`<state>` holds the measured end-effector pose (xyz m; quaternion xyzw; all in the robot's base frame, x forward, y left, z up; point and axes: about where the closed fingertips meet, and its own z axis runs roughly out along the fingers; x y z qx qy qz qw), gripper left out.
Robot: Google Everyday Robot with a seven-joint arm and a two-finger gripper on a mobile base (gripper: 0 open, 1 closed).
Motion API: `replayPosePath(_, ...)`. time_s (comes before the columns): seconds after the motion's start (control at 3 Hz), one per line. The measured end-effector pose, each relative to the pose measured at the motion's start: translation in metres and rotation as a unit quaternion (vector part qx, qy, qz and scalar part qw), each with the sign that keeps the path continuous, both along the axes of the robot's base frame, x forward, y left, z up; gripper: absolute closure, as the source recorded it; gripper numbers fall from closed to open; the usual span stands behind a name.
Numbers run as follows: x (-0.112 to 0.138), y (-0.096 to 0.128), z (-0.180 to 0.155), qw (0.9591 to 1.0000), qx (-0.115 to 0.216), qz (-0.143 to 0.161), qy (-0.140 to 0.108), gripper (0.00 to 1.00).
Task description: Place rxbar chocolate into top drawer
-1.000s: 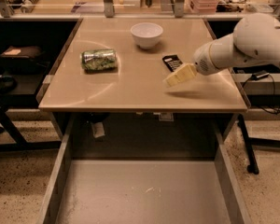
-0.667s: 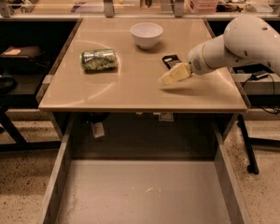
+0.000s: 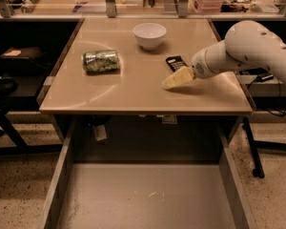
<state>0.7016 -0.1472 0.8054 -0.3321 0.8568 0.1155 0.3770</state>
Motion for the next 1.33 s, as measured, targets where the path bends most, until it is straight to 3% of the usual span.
replayPosePath(1.33,0.0000,0.0001,-0.0002,1.0000,0.000,0.000,0.000,0.90)
